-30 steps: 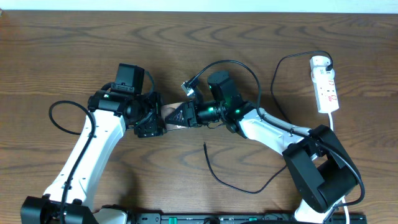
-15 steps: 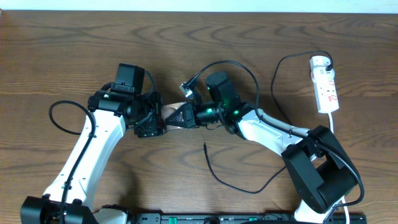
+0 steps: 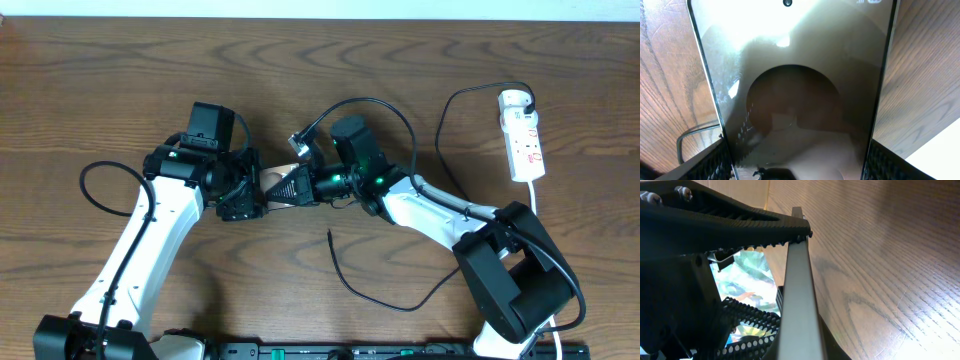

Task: Plug charger to phone and switch on socket
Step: 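Close the right gripper on the phone's edge beside the left gripper, then open the left gripper and pull the phone away with the right gripper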

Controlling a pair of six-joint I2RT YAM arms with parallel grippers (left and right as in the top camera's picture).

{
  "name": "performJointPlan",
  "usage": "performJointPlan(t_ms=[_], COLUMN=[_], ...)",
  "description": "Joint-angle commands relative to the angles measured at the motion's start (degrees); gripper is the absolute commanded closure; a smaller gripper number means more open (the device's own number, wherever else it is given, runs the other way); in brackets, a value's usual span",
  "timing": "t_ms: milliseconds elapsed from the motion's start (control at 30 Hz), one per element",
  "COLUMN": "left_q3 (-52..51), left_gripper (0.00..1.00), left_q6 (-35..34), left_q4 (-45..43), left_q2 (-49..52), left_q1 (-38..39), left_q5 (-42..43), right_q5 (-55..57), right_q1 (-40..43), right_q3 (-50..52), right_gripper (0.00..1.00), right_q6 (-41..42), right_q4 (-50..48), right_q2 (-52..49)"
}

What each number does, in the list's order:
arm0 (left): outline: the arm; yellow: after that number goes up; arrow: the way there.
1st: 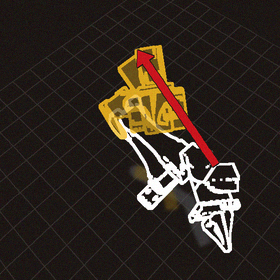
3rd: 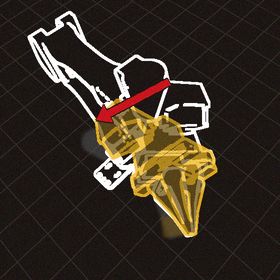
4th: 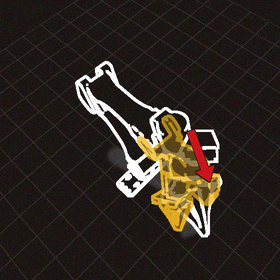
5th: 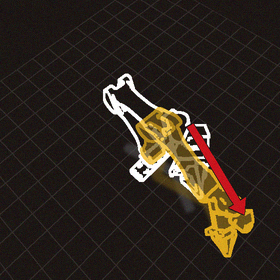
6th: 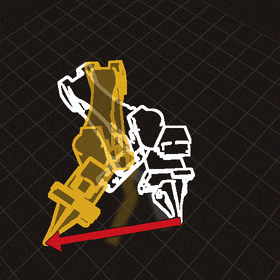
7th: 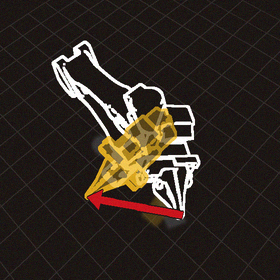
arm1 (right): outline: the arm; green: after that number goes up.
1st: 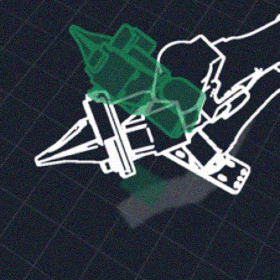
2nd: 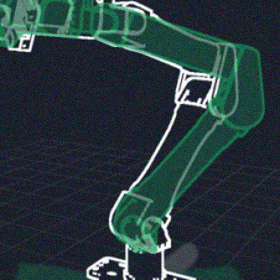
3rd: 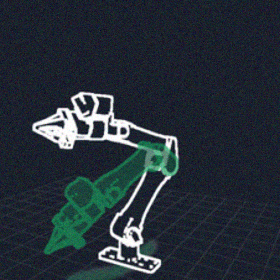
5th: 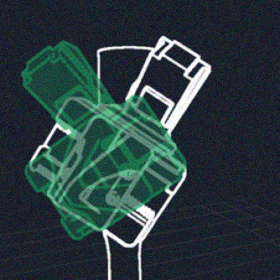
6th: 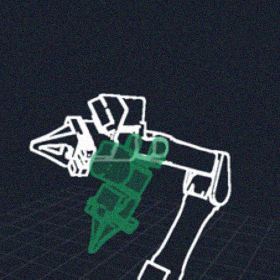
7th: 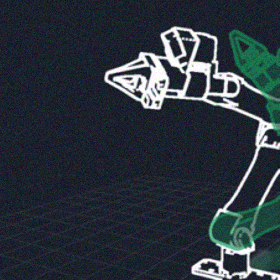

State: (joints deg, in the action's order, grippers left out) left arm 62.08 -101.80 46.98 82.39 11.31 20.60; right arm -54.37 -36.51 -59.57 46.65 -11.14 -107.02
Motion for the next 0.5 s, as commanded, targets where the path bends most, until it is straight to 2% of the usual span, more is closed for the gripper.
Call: performJointPlan(t_ms=[0, 100, 200, 467], left_q3=[1.90, 1.90, 1.90, 1.90], left_gripper=[0.58, 0.26, 0.12, 0.09], left_q6=[1.51, 1.66, 1.64, 1.66], left_q4=[0.07, 0.07, 0.07, -0.02], left_q2=[-1.16, -1.16, -1.16, -1.22], left_q1=[0.61, 0.61, 0.61, 0.61], left_q5=[0.74, 0.74, 0.74, 1.01], right_q5=[0.02, 0.00, 0.00, 0.02], right_q1=[-0.33, -0.28, -0.28, 0.55], right_q3=[-1.05, -1.05, -1.05, -1.05], right_gripper=[0.98, 0.98, 0.99, 0.99], right_q6=[-0.44, -0.42, -0.44, -0.44], right_q4=[0.07, 0.07, 0.07, 0.02], right_q2=[-0.26, -0.24, -0.24, -0.24])
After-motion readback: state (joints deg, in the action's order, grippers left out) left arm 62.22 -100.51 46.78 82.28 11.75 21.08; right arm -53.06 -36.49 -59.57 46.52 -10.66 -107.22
